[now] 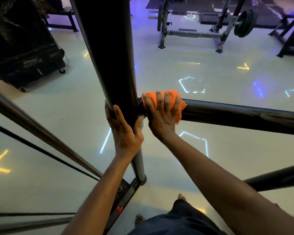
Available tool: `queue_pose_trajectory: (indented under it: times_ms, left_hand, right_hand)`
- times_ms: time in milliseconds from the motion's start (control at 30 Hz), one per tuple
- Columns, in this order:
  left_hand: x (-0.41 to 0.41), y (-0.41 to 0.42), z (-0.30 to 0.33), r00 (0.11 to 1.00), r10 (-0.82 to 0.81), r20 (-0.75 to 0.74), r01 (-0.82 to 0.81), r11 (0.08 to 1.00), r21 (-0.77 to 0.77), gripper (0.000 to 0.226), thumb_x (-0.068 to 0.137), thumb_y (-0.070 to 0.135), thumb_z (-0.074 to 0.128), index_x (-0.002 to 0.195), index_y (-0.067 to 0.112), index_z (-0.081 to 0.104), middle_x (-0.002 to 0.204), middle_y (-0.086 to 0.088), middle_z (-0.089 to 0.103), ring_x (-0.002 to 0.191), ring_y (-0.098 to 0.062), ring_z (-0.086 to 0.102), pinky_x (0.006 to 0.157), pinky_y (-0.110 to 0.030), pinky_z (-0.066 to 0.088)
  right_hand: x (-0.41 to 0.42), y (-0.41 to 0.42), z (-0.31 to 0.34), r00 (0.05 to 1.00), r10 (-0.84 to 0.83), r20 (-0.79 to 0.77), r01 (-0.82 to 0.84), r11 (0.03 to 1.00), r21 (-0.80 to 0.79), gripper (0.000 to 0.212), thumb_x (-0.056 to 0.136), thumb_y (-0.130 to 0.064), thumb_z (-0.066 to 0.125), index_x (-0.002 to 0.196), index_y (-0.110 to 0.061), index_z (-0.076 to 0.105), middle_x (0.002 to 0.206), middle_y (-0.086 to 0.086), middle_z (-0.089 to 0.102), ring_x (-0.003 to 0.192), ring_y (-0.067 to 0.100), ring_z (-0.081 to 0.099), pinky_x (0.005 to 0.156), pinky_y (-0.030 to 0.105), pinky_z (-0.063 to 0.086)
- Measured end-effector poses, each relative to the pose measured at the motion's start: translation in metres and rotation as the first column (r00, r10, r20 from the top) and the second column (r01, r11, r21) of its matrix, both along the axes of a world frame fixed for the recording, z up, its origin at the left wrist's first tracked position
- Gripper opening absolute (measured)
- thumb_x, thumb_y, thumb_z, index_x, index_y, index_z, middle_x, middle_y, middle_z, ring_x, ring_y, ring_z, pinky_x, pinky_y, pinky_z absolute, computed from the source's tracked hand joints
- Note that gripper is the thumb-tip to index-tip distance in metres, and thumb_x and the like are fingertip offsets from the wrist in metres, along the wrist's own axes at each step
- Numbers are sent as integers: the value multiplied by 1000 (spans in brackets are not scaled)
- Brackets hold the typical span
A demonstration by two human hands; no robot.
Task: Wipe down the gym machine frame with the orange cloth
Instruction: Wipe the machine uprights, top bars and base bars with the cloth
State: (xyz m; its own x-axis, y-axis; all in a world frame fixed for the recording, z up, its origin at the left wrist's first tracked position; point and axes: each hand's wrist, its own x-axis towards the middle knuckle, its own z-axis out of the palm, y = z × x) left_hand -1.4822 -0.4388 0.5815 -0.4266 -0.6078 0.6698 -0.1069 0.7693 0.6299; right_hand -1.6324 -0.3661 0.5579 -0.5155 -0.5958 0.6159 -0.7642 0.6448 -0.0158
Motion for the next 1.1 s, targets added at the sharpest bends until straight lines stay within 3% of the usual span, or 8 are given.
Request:
queue_pose_trajectory:
  times_ms: [100,267,367,500,633,867,1000,1100]
  left_hand:
    - [1,-3,0,1000,-15,12,15,1000,0,116,104,26,71,163,46,-26,171,-35,4,165,-37,6,133,-34,14]
    - [1,-1,-2,1000,-8,7,8,1000,11,118,104,26,73,162,48,-27,172,-33,4,165,-18,0,131,-23,13]
    - [-2,4,-3,1000,22,-5,-22,1000,14,116,104,26,72,163,46,-26,172,-32,6,166,-31,8,132,-32,18]
    - [-4,7,-3,998,64,-15,-64,997,-30,113,105,24,70,166,38,-24,170,-37,8,164,-45,11,133,-46,20]
    - [-4,6,-3,997,72,-3,-72,997,-27,113,105,24,70,166,37,-23,172,-35,7,164,-45,10,133,-51,22]
    - [1,18,-7,997,62,36,-63,998,19,113,106,24,69,165,40,-26,174,-33,1,166,-37,1,133,-27,10]
    - [2,29,-7,992,109,70,-112,993,41,110,107,19,67,167,32,-24,174,-33,-6,166,-29,-9,131,-20,3]
    - [1,39,-10,982,156,106,-164,984,70,104,104,10,67,169,16,-14,175,-31,-10,166,-27,-13,130,-17,1]
  right_hand:
    - [-12,8,0,998,39,-45,-39,999,11,70,105,-36,57,170,-41,31,168,8,43,157,42,36,129,70,14]
    - [-36,65,0,999,-36,-30,37,999,31,63,108,-44,53,169,-44,33,169,7,42,158,40,35,129,63,19]
    - [-18,47,5,995,-97,34,97,995,-10,61,110,-44,49,169,-40,34,168,8,41,158,43,32,131,63,13]
    - [7,-1,13,995,-9,103,4,999,49,64,109,-47,49,170,-38,31,168,8,38,157,43,31,131,65,8]
    - [-13,28,14,997,68,30,-70,993,90,65,109,-46,45,171,-40,28,171,5,37,159,39,31,131,62,12]
    - [-8,45,7,986,-137,99,137,991,8,60,111,-50,44,169,-43,30,172,7,33,161,42,25,128,63,10]
    - [-2,15,14,995,-24,100,20,999,44,61,110,-47,49,169,-41,32,171,9,36,159,44,28,129,64,12]
    - [-27,52,11,1000,24,6,-25,998,61,62,110,-45,52,169,-44,32,170,6,40,157,41,35,127,64,20]
